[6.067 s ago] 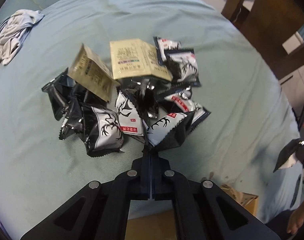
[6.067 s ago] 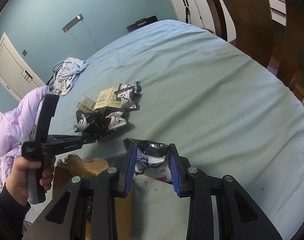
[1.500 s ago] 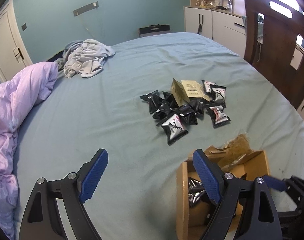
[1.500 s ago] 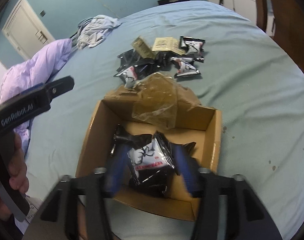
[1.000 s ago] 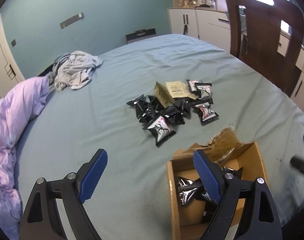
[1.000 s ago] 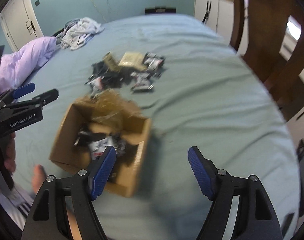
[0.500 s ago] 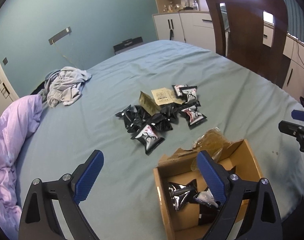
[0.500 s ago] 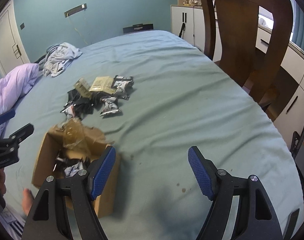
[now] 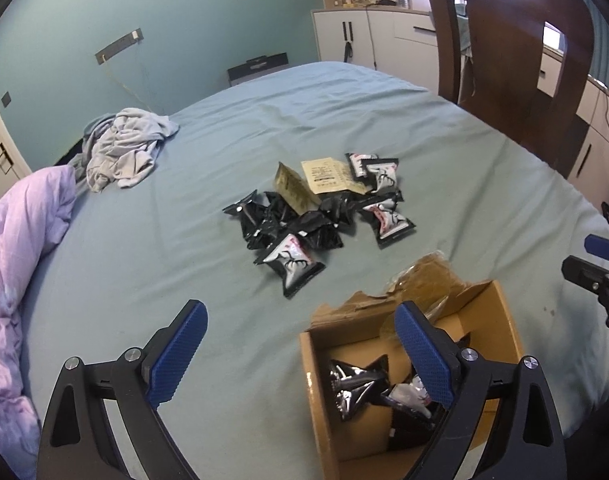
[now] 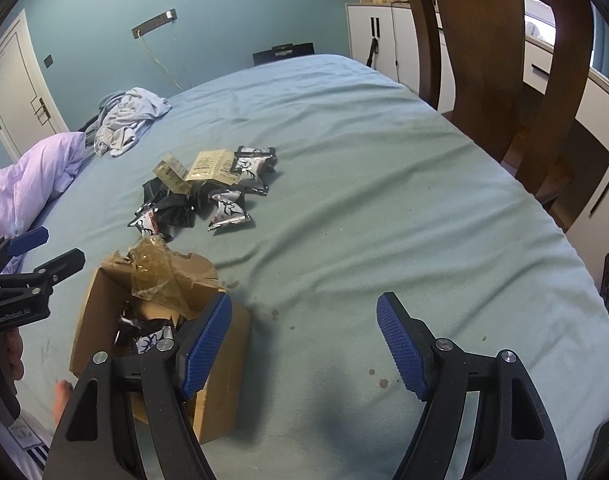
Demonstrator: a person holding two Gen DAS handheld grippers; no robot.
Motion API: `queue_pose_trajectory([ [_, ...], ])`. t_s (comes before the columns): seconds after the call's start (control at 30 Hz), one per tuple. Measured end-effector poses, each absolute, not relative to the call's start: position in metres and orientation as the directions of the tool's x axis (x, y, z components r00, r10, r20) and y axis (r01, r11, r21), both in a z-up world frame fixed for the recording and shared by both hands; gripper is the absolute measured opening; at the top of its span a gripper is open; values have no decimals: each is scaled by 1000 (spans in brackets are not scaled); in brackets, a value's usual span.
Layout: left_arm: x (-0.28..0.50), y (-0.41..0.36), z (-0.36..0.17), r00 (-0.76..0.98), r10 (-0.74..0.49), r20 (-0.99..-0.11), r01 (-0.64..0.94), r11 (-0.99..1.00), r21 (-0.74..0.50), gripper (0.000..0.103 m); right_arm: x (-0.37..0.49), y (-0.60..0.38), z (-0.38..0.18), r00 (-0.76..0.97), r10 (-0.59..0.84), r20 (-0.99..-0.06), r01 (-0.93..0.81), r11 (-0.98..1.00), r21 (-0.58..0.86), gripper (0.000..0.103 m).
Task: Organize snacks
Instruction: 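Withdraw both open grippers from the cardboard box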
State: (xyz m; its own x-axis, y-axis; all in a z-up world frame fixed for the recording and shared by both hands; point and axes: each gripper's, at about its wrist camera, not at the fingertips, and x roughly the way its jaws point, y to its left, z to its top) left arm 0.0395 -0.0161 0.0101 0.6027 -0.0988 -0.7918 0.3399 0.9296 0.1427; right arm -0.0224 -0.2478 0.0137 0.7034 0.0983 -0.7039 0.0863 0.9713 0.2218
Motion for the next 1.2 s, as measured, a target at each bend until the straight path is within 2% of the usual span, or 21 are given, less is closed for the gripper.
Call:
queue_pose_trajectory([
  [0.2,44,-4,13,554,-149,-819,317,948,42,96,-26,-244,15,713,120,-691,61,971,231,74],
  [0.53,45,-6,16,569,-131,-812,307,950,62,96,-19,-240,17,720,118,-684,32,979,202,74],
  [0.97,45,-16,19,579,-126,-805,332,939,92,96,25,-245,12,727,160,-668,14,969,247,74],
  [1.2,48,-21,18,562,-157,-812,355,933,66,96,62,-243,2,689,260,-676,-61,951,303,74],
])
